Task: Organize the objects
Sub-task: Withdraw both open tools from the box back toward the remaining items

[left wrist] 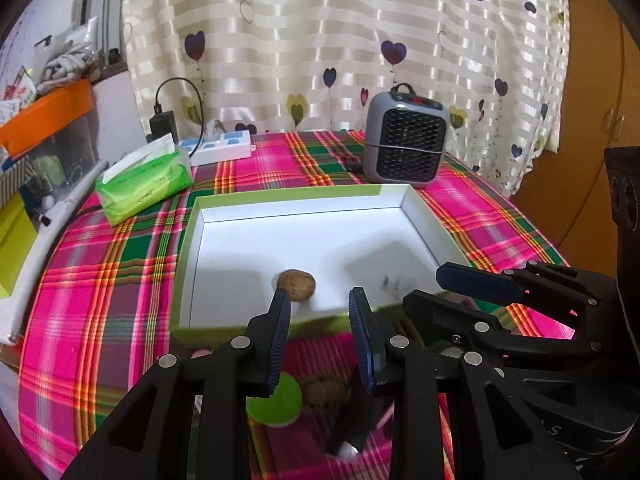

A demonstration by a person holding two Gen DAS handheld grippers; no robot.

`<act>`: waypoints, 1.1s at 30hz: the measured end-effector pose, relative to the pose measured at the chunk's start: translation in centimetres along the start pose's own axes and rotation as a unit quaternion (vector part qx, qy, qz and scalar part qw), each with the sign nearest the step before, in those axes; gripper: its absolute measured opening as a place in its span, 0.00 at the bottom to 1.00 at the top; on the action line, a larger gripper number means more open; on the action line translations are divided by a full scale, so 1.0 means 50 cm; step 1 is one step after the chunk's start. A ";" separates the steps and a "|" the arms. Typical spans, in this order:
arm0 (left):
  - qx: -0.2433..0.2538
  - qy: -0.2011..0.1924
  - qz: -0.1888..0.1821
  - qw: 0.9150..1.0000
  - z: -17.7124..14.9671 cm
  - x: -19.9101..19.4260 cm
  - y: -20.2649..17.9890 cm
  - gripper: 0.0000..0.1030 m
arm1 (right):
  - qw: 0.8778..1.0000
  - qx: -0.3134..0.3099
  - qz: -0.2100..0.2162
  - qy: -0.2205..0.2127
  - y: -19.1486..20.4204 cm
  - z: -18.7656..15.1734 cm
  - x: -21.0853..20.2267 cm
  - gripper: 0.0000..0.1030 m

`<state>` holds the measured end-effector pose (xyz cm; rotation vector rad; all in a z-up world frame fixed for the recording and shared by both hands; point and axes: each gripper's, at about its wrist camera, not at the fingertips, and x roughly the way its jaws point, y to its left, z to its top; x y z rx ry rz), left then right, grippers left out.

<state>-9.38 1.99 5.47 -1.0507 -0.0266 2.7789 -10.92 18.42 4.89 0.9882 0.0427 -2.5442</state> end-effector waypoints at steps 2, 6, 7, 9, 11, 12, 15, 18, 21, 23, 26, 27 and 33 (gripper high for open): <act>0.000 -0.004 -0.002 1.000 -0.008 -0.014 -0.004 0.26 | 1.000 0.000 0.002 -0.003 0.005 -0.005 -0.010 0.34; 0.000 -0.007 -0.002 1.000 -0.025 -0.036 -0.010 0.25 | 1.000 -0.004 0.002 -0.007 0.018 -0.019 -0.028 0.34; 0.000 -0.007 -0.003 1.000 -0.030 -0.041 -0.013 0.25 | 1.000 -0.005 0.003 -0.007 0.021 -0.024 -0.031 0.34; -0.001 -0.007 -0.006 1.000 -0.042 -0.051 -0.015 0.25 | 1.000 -0.006 0.007 -0.005 0.027 -0.032 -0.037 0.34; -0.001 -0.007 -0.007 1.000 -0.052 -0.060 -0.016 0.25 | 1.000 -0.008 0.010 -0.004 0.032 -0.041 -0.044 0.34; -0.001 -0.007 -0.008 1.000 -0.059 -0.065 -0.016 0.25 | 1.000 -0.008 0.011 -0.003 0.034 -0.045 -0.047 0.34; -0.003 -0.007 -0.011 1.000 -0.071 -0.075 -0.017 0.25 | 1.000 -0.012 0.014 -0.003 0.044 -0.059 -0.057 0.34; -0.003 -0.004 -0.013 1.000 -0.085 -0.084 -0.019 0.25 | 1.000 -0.011 0.018 -0.001 0.051 -0.072 -0.063 0.34; -0.003 -0.002 -0.014 1.000 -0.101 -0.093 -0.020 0.25 | 1.000 -0.011 0.022 0.002 0.055 -0.085 -0.068 0.34; -0.004 -0.002 -0.015 1.000 -0.108 -0.098 -0.023 0.25 | 1.000 -0.011 0.025 0.003 0.059 -0.093 -0.073 0.34; -0.006 -0.003 -0.019 1.000 -0.119 -0.106 -0.023 0.25 | 1.000 -0.012 0.029 0.003 0.065 -0.103 -0.081 0.34; -0.007 -0.003 -0.018 1.000 -0.121 -0.107 -0.024 0.25 | 0.999 -0.013 0.029 0.003 0.066 -0.106 -0.083 0.34; -0.010 0.000 -0.022 1.000 -0.129 -0.109 -0.024 0.25 | 0.999 -0.016 0.032 0.005 0.069 -0.111 -0.086 0.34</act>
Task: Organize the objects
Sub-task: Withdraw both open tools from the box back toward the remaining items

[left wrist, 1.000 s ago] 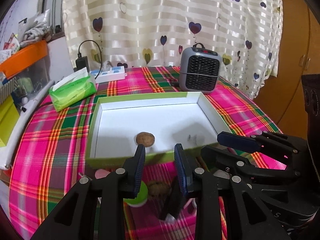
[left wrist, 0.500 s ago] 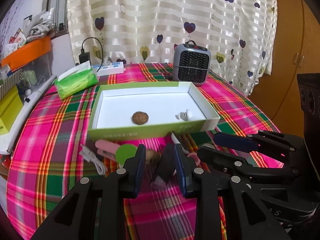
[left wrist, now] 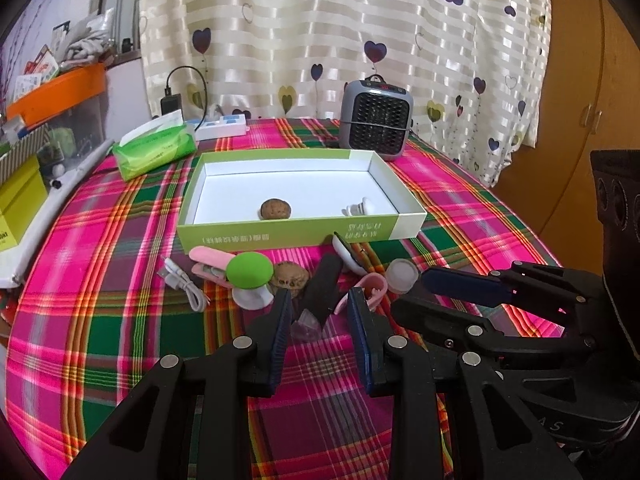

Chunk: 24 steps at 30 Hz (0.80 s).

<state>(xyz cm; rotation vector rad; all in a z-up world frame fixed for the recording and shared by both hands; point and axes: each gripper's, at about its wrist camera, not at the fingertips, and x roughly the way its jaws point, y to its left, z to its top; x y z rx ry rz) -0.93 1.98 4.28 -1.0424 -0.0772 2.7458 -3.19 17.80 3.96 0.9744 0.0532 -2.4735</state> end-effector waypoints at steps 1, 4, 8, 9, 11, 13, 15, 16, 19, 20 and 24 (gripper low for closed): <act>0.000 0.001 0.000 1.000 -0.001 0.001 0.001 0.25 | 1.000 0.000 0.001 0.001 0.000 -0.001 0.000 0.34; -0.001 0.003 0.000 1.000 -0.005 0.000 0.001 0.25 | 1.000 0.000 0.003 0.002 0.002 -0.003 0.002 0.34; -0.001 0.006 -0.002 1.000 -0.010 0.000 0.003 0.25 | 1.000 -0.002 0.005 0.003 0.005 -0.005 0.001 0.34; -0.001 0.006 -0.002 1.000 -0.011 0.000 0.003 0.25 | 1.000 -0.002 0.006 0.003 0.005 -0.006 0.001 0.34; 0.000 0.008 -0.003 1.000 -0.011 0.002 0.003 0.25 | 1.000 -0.002 0.006 0.004 0.004 -0.006 0.003 0.34; 0.000 0.009 -0.003 1.000 -0.010 0.003 0.004 0.25 | 1.000 -0.001 0.006 0.005 0.004 -0.006 0.004 0.34; 0.000 0.010 -0.003 1.000 -0.011 0.005 0.005 0.25 | 1.000 0.000 0.007 0.005 0.004 -0.006 0.004 0.34; 0.001 0.011 -0.004 1.000 -0.012 0.008 0.005 0.25 | 1.000 0.000 0.007 0.006 0.003 -0.006 0.005 0.34; 0.003 0.016 -0.006 1.000 -0.011 0.016 0.003 0.25 | 1.000 0.002 0.007 0.006 -0.001 -0.007 0.007 0.34; 0.004 0.017 -0.007 1.000 -0.011 0.018 0.002 0.25 | 1.000 0.002 0.008 0.007 -0.003 -0.007 0.008 0.34; 0.005 0.020 -0.009 1.000 -0.008 0.028 0.004 0.25 | 1.000 0.009 0.004 0.007 -0.014 -0.008 0.012 0.40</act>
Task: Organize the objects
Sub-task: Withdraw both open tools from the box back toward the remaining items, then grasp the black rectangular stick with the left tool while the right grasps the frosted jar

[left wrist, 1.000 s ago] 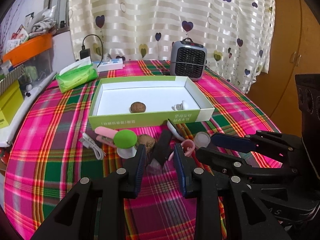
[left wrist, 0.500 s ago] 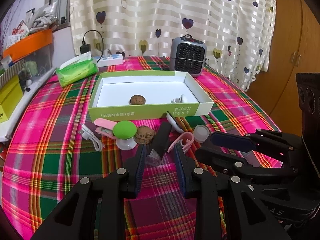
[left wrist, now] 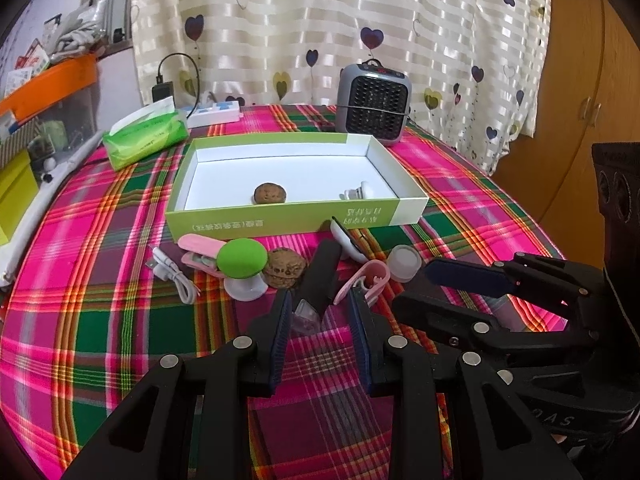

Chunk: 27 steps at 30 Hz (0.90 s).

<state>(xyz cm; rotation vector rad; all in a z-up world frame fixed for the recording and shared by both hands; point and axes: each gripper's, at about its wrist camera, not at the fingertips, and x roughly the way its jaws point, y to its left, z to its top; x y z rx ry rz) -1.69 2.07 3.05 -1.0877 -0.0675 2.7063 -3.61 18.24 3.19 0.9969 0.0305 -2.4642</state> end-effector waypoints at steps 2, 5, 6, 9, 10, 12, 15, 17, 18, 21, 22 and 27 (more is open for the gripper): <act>0.000 0.002 -0.001 1.000 0.001 0.006 0.002 0.25 | 1.000 0.005 -0.002 0.000 -0.007 0.001 0.002 0.41; -0.001 0.007 0.000 1.000 0.004 0.015 0.006 0.26 | 1.000 0.010 -0.005 0.001 -0.015 0.002 0.005 0.41; -0.002 0.008 0.001 1.000 0.004 0.017 0.007 0.26 | 1.000 0.012 -0.006 0.002 -0.017 0.003 0.007 0.41; -0.002 0.012 0.001 1.000 0.006 0.026 0.010 0.26 | 1.000 0.019 -0.011 0.005 -0.027 0.002 0.011 0.41; -0.002 0.013 0.001 1.000 0.007 0.028 0.011 0.26 | 1.000 0.022 -0.013 0.006 -0.030 0.002 0.012 0.41; -0.002 0.016 -0.001 1.000 0.007 0.032 0.011 0.26 | 0.999 0.026 -0.020 0.009 -0.037 0.003 0.015 0.41; -0.001 0.018 -0.002 1.000 0.009 0.037 0.012 0.26 | 0.999 0.031 -0.030 0.013 -0.047 0.006 0.021 0.41; -0.001 0.020 -0.002 1.000 0.010 0.040 0.012 0.26 | 0.999 0.036 -0.036 0.016 -0.054 0.008 0.024 0.41; -0.001 0.021 -0.002 1.000 0.010 0.042 0.013 0.26 | 0.998 0.038 -0.039 0.018 -0.057 0.009 0.026 0.41; -0.001 0.025 -0.003 1.000 0.014 0.050 0.012 0.26 | 0.998 0.040 -0.047 0.024 -0.064 0.012 0.034 0.41; 0.000 0.027 -0.003 1.000 0.014 0.053 0.012 0.26 | 0.998 0.039 -0.047 0.026 -0.066 0.013 0.038 0.41; -0.001 0.035 -0.006 0.999 0.016 0.065 0.011 0.26 | 0.997 0.042 -0.044 0.039 -0.073 0.016 0.055 0.41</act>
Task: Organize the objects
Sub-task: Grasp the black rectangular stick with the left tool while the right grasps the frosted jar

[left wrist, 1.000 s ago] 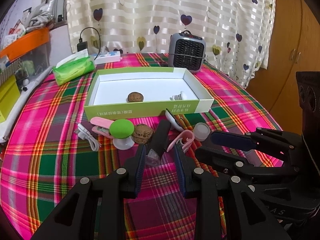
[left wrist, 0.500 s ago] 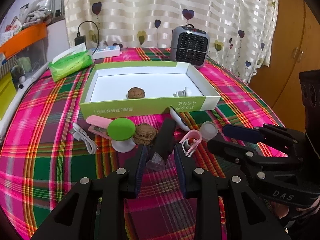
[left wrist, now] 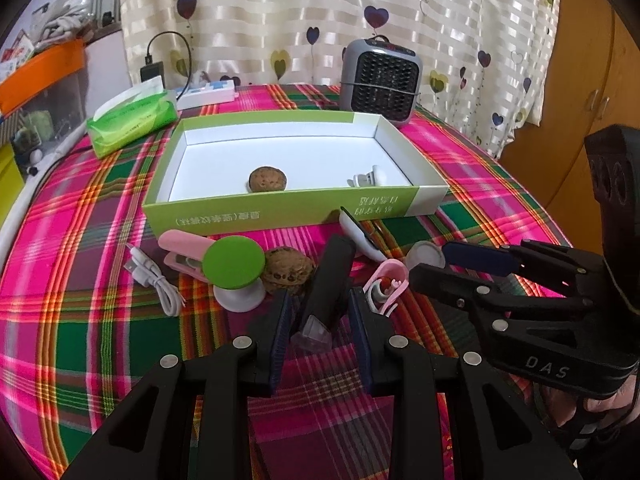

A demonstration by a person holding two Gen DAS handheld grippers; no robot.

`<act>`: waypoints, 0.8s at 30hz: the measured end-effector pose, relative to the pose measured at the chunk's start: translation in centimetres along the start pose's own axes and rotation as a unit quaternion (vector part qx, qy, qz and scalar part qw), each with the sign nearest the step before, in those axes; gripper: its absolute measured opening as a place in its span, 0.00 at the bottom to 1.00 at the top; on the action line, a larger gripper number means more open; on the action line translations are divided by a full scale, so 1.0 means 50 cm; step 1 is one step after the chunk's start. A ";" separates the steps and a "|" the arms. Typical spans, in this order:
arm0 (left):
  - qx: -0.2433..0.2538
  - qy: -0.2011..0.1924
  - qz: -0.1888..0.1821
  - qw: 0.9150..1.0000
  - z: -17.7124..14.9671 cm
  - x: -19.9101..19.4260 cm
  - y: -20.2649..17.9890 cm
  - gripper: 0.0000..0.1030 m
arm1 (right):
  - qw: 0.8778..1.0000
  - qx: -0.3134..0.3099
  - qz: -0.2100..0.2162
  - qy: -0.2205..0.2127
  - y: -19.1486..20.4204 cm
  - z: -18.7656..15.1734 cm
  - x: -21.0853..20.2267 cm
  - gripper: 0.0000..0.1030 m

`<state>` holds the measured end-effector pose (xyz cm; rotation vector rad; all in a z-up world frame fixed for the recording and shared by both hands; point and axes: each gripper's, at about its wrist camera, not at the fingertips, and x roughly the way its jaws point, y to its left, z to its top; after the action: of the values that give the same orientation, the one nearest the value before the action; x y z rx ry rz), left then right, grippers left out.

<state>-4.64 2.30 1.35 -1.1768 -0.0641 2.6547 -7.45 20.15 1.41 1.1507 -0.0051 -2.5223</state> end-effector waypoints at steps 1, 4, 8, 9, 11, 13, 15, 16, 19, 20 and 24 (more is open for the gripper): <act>-0.001 0.002 -0.002 1.000 0.000 0.002 0.001 0.26 | 1.000 0.000 -0.002 0.000 -0.002 0.001 0.001 0.41; 0.000 0.002 -0.003 1.000 0.003 0.005 0.001 0.26 | 1.000 0.005 -0.008 0.004 -0.008 0.004 0.008 0.41; -0.004 0.002 -0.009 1.000 0.006 0.010 0.002 0.26 | 1.000 0.017 -0.001 0.012 -0.021 0.006 0.016 0.41; -0.005 0.002 -0.009 1.000 0.007 0.010 0.002 0.26 | 1.000 0.018 0.000 0.013 -0.022 0.006 0.016 0.41; -0.006 0.003 -0.012 1.000 0.009 0.012 0.001 0.26 | 1.000 0.018 0.003 0.015 -0.021 0.007 0.018 0.37; -0.008 0.003 -0.015 1.000 0.009 0.012 0.001 0.26 | 1.000 0.018 0.002 0.017 -0.021 0.007 0.020 0.30; -0.009 0.005 -0.019 1.000 0.007 0.012 0.002 0.25 | 1.000 0.023 0.000 0.016 -0.025 0.007 0.018 0.30; -0.009 0.008 -0.024 1.000 0.007 0.013 0.002 0.25 | 1.000 0.026 0.000 0.016 -0.028 0.006 0.018 0.30; -0.001 0.018 -0.032 0.999 0.001 0.015 -0.009 0.22 | 0.999 0.031 -0.003 0.013 -0.036 0.005 0.015 0.30; 0.003 0.018 -0.031 0.999 0.000 0.013 -0.014 0.22 | 0.999 0.031 -0.003 0.013 -0.036 0.006 0.015 0.30; -0.002 0.013 -0.025 1.000 0.000 0.010 -0.010 0.22 | 0.999 0.032 0.000 0.014 -0.039 0.006 0.014 0.30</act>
<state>-4.87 2.88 1.06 -1.1944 -0.0941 2.5962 -8.75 21.70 0.81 1.2098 -0.0788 -2.5226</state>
